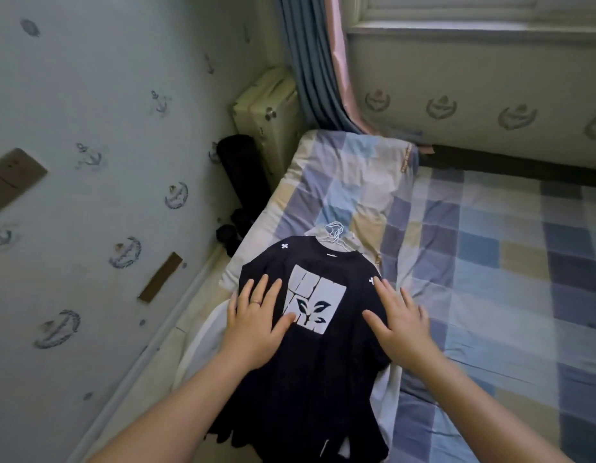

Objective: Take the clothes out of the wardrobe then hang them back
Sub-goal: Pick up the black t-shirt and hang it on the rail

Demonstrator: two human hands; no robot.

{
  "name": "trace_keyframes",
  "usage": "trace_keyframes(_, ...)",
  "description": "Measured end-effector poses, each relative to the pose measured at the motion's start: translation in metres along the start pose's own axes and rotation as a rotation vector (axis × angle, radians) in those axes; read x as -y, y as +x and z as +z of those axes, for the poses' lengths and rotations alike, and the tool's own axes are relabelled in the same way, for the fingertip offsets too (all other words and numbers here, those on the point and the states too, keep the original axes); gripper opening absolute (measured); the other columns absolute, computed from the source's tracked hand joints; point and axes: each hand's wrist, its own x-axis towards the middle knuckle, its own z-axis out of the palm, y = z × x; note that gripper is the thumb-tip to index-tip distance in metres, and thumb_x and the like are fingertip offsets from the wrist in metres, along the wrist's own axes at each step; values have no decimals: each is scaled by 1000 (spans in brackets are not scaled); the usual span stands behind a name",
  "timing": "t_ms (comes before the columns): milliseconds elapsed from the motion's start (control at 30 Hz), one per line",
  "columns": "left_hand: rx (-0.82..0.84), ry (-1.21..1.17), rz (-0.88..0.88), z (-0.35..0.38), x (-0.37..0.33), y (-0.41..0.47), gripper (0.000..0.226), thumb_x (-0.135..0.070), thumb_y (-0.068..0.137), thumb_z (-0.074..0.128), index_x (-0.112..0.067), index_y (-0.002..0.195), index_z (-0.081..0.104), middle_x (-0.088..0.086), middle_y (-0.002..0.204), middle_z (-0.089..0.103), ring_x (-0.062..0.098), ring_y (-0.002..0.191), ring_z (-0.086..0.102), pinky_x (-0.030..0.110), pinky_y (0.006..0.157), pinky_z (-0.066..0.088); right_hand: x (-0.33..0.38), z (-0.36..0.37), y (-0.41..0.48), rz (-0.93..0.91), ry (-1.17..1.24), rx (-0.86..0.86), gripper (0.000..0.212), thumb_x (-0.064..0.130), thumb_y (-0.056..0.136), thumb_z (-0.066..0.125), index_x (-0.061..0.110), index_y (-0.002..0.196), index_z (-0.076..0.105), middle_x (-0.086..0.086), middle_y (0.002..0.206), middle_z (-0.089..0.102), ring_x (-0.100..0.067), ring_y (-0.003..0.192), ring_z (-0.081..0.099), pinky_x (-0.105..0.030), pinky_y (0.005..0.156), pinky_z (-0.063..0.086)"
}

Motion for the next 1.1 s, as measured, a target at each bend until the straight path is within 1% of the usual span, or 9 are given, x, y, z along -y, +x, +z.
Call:
trace_keyframes(100,68,-8,-8,12,16,40,81,-72,87,13,-33,158,7,-5,166,0,17,151,-11,47,122,0,-2,13,34,62,6,36,65,53,99,36,43,154,3,12,163,5,-18,151,-3,-52,120,3)
trace_keyframes(200,140,-9,-5,27,33,90,69,-61,98,28,-33,158,8,-5,166,1,18,152,-9,47,122,3,-2,29,69,137,26,57,65,53,99,36,44,153,2,12,163,7,-18,151,-3,-51,119,3)
trace_keyframes(367,276,-25,-6,65,61,176,68,-58,99,32,-32,157,11,-5,166,4,19,152,-6,46,122,4,1,58,127,246,50,75,65,51,99,37,43,153,3,13,163,7,-17,151,-3,-51,119,2)
trace_keyframes(467,340,-15,6,109,81,245,67,-57,99,34,-31,157,13,-4,166,5,19,152,-4,44,122,4,-11,92,177,331,69,78,65,49,99,38,42,154,5,14,163,9,-15,151,-1,-51,120,4)
trace_keyframes(600,365,30,80,178,105,334,66,-51,100,38,-30,157,13,-1,166,6,21,152,-2,47,122,6,-42,147,249,375,126,24,62,44,100,41,38,155,11,18,161,13,-11,150,2,-48,121,7)
trace_keyframes(800,270,98,166,263,121,445,65,-46,100,41,-29,157,15,1,166,7,25,152,2,47,121,6,-117,225,357,374,49,-40,63,42,99,41,37,154,11,13,162,14,-15,150,6,-49,120,9)
trace_keyframes(900,163,113,212,287,120,487,58,-37,101,42,-26,154,23,2,163,19,28,148,14,49,119,13,-149,246,400,363,-35,-64,62,43,99,38,36,154,11,13,162,13,-16,150,7,-51,117,10)
trace_keyframes(1000,62,135,243,296,119,514,48,-26,99,48,-22,145,38,10,144,41,36,131,34,49,106,28,-167,255,430,357,-97,-65,59,41,100,39,34,154,17,11,160,20,-19,147,16,-50,115,14)
trace_keyframes(1100,-46,131,237,297,114,528,32,-20,97,53,-16,129,54,15,126,49,38,117,41,48,94,35,-171,255,447,373,-167,-153,54,34,98,45,28,149,28,-3,147,40,-30,135,35,-49,108,24)
